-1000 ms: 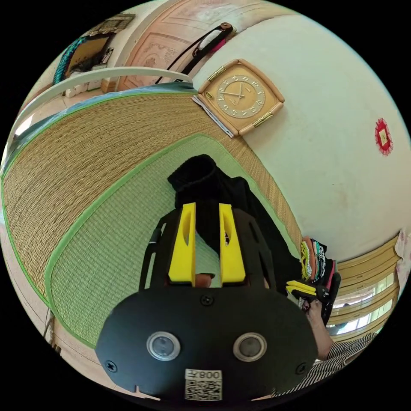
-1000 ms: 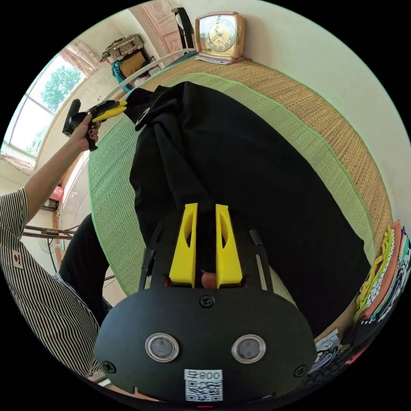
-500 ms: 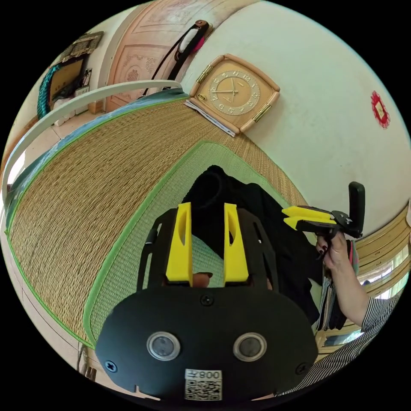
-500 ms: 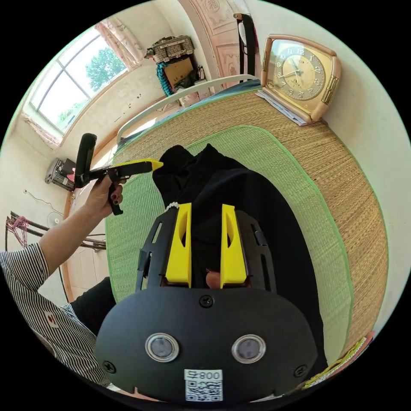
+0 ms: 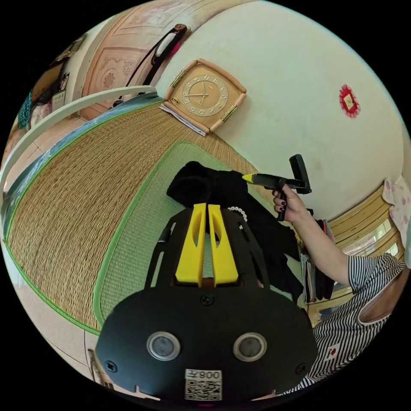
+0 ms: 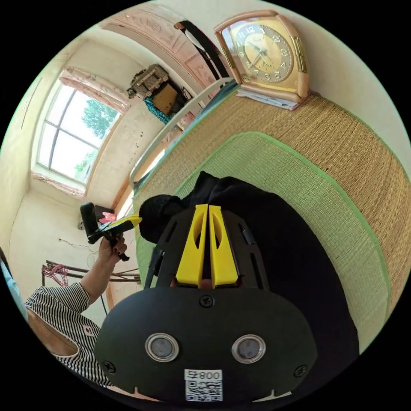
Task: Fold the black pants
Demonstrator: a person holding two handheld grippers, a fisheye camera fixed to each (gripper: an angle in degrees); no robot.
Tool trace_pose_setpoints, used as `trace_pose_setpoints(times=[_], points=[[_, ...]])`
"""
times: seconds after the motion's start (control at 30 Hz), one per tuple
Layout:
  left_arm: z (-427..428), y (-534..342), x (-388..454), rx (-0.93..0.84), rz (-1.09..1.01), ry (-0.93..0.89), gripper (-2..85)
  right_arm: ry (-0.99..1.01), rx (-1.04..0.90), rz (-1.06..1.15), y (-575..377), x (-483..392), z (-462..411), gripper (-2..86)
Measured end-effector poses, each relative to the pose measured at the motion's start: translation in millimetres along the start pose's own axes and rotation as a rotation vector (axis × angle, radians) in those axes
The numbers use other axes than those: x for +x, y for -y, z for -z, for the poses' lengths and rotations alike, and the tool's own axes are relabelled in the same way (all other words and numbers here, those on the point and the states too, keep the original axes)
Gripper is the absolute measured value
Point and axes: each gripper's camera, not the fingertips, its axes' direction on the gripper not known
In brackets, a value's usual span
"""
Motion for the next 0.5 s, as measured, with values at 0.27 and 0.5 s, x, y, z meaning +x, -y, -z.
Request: trace_pose_setpoints(times=[0.27, 0.5], points=[[96.4, -43.5, -21.0, 0.149, 0.218, -0.217, 0.9, 0.054, 0.162, -0.06, 17.6, -3.5, 29.1, 1.3], [105.7, -72.7, -73.1, 0.116, 0.417, -0.099, 5.7, -0.012, -0.135, -0.072, 14.9, 4.9, -49.3, 6.7]])
